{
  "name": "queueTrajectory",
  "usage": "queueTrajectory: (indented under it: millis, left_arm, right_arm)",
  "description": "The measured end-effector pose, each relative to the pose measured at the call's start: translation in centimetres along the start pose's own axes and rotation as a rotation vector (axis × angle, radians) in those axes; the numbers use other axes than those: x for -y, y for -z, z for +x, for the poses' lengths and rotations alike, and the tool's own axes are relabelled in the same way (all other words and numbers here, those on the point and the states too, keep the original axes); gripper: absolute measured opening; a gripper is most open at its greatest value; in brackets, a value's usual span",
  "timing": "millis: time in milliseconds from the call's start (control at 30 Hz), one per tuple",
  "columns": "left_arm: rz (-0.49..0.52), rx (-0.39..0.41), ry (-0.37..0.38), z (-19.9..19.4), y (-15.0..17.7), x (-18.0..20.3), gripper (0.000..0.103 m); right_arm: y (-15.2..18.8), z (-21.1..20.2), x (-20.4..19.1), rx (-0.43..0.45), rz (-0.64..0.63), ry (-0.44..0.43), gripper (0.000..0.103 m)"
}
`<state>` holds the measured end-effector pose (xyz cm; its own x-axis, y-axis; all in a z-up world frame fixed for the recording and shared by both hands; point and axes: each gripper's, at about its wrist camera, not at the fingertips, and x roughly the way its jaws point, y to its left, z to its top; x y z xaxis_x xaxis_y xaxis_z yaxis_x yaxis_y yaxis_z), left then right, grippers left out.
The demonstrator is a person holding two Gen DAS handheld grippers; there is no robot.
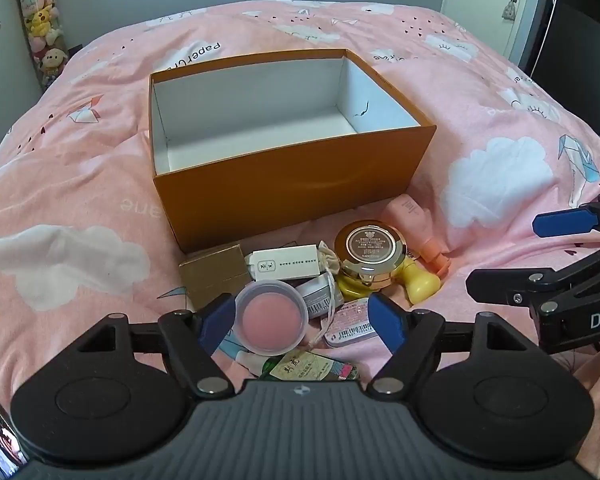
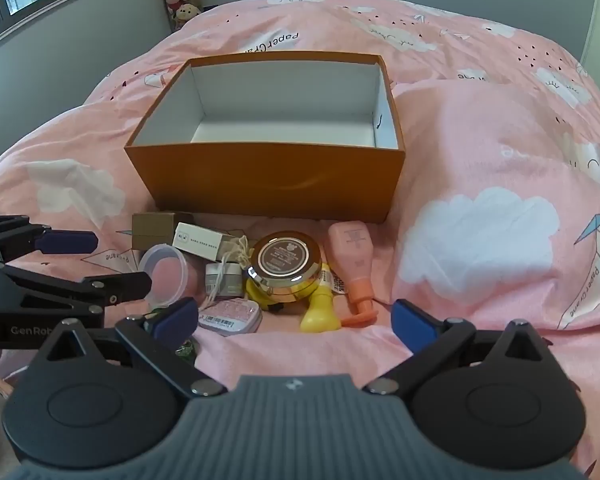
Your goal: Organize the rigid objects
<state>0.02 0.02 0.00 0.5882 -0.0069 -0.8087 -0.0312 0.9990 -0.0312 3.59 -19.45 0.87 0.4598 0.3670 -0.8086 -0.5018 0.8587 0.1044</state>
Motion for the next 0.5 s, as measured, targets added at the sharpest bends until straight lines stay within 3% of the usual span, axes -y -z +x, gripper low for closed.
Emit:
queueTrajectory:
  millis: [367,500]
  left_arm:
    - [0.011,0.005,-0.011,0.54,0.47,0.09,0.088]
    - [0.012,0.002,-0.007,0.06,0.09,0.13,0.080]
  right_arm:
    - [0.44,0.35,-0.07,-0.014,0.012,0.006,0.101]
    - [0.08,0.59,0.18,-0.031,0.021,0.002,0.101]
